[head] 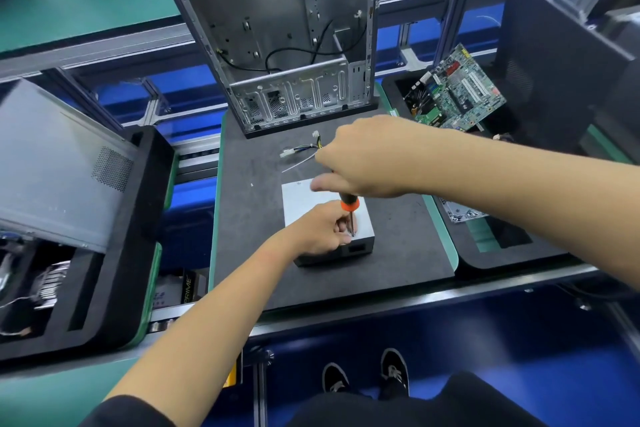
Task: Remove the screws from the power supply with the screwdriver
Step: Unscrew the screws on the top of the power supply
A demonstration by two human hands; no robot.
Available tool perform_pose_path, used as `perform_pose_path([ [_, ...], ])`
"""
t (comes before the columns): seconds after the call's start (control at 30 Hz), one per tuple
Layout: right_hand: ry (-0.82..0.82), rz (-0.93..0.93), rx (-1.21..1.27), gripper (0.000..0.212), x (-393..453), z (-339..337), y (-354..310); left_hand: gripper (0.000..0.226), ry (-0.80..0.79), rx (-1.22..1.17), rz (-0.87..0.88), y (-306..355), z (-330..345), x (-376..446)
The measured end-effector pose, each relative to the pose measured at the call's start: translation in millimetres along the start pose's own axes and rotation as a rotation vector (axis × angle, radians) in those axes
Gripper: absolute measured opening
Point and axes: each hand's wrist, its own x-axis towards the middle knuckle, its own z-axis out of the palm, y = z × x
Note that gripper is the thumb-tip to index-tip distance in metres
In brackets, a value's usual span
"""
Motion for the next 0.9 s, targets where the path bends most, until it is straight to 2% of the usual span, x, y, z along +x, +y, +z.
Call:
perform_pose_path([
  [0.03, -0.028, -0.006, 0.017, 0.032, 1, -1, 2, 0.014, 0.006, 0.005, 0.014, 0, 0, 0],
  [0.1, -0.131, -0.123, 0.221, 0.009, 1, -3, 9, 0.014, 0.01, 0.012, 0.03, 0, -1, 0],
  [0.13, -0.183, -0.175, 0.287, 0.008, -1, -3, 10, 0.013, 0.009, 0.018, 0.034, 0, -1, 0],
  [0.17, -0.237, -0.208, 0.321, 0.017, -3, -5, 10, 0.012, 0.008, 0.025, 0.037, 0, -1, 0],
  [0.27, -0.171, -0.146, 0.283, 0.011, -7, 0, 10, 0.012, 0.014, 0.021, 0.038, 0, 0, 1],
  [0.33, -0.071, -0.008, 0.047, 0.042, -5, 2, 9, 0.01, 0.023, 0.021, 0.019, -1, 1, 2],
  [0.4, -0.002, -0.026, 0.011, 0.029, -3, 4, 9, 0.011, 0.043, 0.007, 0.016, -4, 3, 1],
  [0.5, -0.11, -0.213, 0.299, 0.008, -2, 1, 12, 0.012, 0.081, -0.006, 0.034, -8, 7, 0],
  [0.57, -0.185, -0.275, 0.368, 0.016, -5, -1, 12, 0.014, 0.114, -0.005, 0.047, -9, 9, -2],
  [0.63, -0.121, -0.202, 0.224, 0.01, -5, 1, 11, 0.017, 0.16, -0.035, 0.063, -11, 12, -4],
  [0.7, -0.044, -0.043, -0.06, 0.034, -4, 1, 11, 0.023, 0.213, -0.085, 0.072, -13, 16, -8],
  [0.73, -0.053, 0.01, -0.113, 0.039, -3, -1, 12, 0.026, 0.234, -0.1, 0.08, -14, 18, -9],
  [0.77, -0.064, -0.012, -0.082, 0.036, -2, -1, 12, 0.027, 0.247, -0.102, 0.092, -14, 19, -10],
  [0.83, -0.093, -0.158, 0.186, 0.01, -3, 0, 13, 0.017, 0.265, -0.098, 0.119, -16, 22, -10],
  [0.87, -0.114, -0.217, 0.286, 0.008, -4, -1, 13, 0.011, 0.271, -0.098, 0.129, -16, 22, -11],
  [0.9, -0.136, -0.251, 0.36, 0.016, -6, -3, 14, 0.008, 0.278, -0.099, 0.135, -16, 23, -11],
])
